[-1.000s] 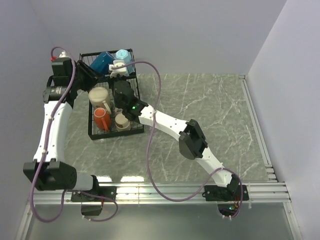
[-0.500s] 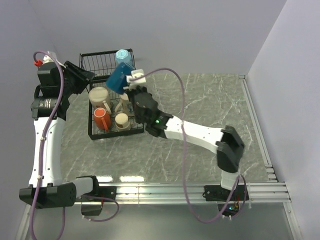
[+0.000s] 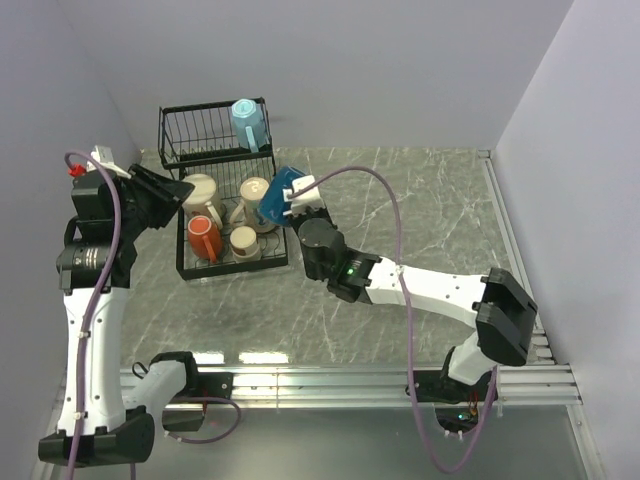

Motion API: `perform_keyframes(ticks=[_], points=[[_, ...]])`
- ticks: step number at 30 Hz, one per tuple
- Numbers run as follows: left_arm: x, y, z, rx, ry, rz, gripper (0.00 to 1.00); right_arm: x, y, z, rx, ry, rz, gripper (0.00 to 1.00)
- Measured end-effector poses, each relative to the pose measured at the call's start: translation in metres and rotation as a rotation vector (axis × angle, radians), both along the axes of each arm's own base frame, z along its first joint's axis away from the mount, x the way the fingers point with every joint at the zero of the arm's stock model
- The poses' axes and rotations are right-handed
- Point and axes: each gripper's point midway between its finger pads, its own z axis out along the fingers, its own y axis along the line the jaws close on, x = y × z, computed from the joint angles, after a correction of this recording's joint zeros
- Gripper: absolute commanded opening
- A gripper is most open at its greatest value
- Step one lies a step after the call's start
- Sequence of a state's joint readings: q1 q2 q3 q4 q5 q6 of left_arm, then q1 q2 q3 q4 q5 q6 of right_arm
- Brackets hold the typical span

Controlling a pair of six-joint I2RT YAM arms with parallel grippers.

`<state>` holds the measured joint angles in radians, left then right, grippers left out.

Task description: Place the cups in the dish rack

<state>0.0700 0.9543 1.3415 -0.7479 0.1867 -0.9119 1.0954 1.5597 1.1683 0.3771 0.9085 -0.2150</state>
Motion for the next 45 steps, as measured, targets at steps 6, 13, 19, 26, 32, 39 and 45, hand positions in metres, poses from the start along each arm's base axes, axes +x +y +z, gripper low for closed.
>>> perform_keyframes(ticks=[6,13,19,26,32,39,45], points=[[-0.016,-0.002,-0.018,-0.005,0.039,-0.007,0.43,0.007,0.011,-0.036,-0.107,0.035,-0.002,0.0],[-0.035,-0.006,-0.037,-0.008,0.08,-0.021,0.44,0.017,0.028,-0.099,-0.278,0.094,0.002,0.0],[-0.04,-0.007,-0.04,-0.008,0.09,-0.032,0.44,0.021,0.039,-0.124,-0.358,0.124,0.02,0.0],[-0.041,-0.01,-0.05,-0.011,0.113,-0.046,0.44,0.025,0.048,-0.127,-0.39,0.114,0.039,0.0],[-0.044,-0.009,-0.053,0.007,0.122,-0.054,0.45,0.028,0.061,-0.14,-0.424,0.119,0.052,0.0],[-0.048,-0.008,-0.06,0.028,0.142,-0.062,0.45,0.035,0.097,-0.16,-0.457,0.119,0.074,0.0],[-0.047,-0.007,-0.06,0.036,0.144,-0.061,0.45,0.041,0.108,-0.168,-0.485,0.115,0.061,0.0]])
